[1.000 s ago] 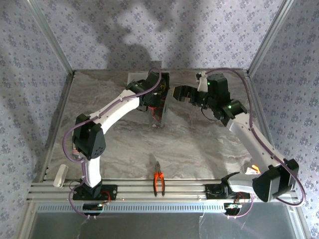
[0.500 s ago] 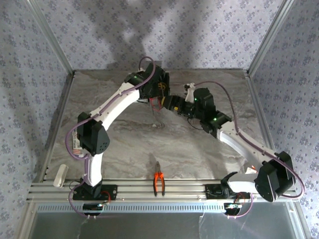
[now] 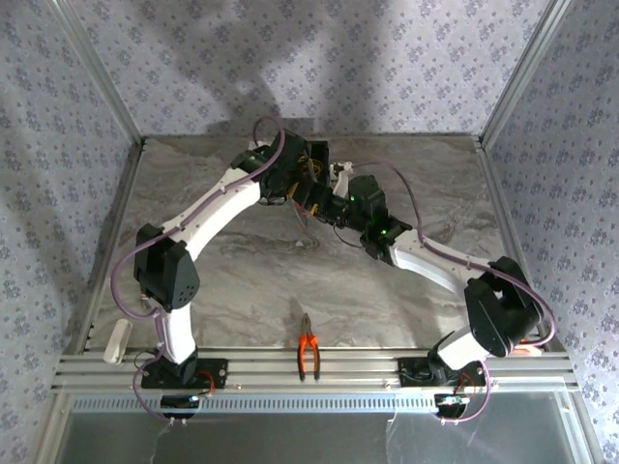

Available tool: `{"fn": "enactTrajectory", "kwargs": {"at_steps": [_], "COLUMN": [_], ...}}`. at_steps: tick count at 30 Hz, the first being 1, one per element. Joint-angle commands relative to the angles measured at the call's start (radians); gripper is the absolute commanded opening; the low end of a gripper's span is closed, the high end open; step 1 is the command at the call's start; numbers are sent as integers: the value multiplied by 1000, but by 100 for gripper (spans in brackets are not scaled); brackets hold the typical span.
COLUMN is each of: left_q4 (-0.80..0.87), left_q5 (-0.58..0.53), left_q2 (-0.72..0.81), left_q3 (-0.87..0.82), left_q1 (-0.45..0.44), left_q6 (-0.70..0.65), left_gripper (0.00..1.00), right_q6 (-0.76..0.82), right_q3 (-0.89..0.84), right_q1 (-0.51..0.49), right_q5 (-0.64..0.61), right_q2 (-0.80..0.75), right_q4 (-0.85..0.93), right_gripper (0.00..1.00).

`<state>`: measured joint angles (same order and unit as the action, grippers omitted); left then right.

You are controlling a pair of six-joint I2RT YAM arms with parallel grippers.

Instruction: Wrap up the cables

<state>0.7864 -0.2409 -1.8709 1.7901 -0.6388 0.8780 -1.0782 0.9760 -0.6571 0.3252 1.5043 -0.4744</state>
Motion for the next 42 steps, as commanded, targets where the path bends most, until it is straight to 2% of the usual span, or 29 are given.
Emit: {"fn": "enactTrajectory", "kwargs": {"at_steps": [1, 9, 19, 24, 28, 35, 42], "left_q4": [-99, -160, -177, -177, -176, -174, -171], "left_q5": [22, 53, 48, 42, 37, 32, 25], "left_q2": [72, 97, 111, 111, 113, 122, 131], "left_q3": [-13, -57, -72, -70, -70, -72, -77], "left_q1": [6, 11, 16, 17, 21, 45, 80], "left_q6": [58, 93, 107, 106, 107, 105, 98], "left_gripper": [0, 0, 0, 0, 0, 0, 0], "right_q6": [-53, -145, -148, -148, -143, -126, -60], "right_q3": [2, 10, 23, 27, 26, -2, -85], "right_q1": [-3, -14, -38, -41, -40, -32, -21], "right_q5": [-34, -8, -3, -2, 0, 4, 4], "right_q2": [21, 104, 128, 132, 132, 108, 12], "right_q4": [-127, -239, -235, -222, -202, -184, -143], "right_gripper": [53, 39, 30, 20, 0, 0, 0]}}
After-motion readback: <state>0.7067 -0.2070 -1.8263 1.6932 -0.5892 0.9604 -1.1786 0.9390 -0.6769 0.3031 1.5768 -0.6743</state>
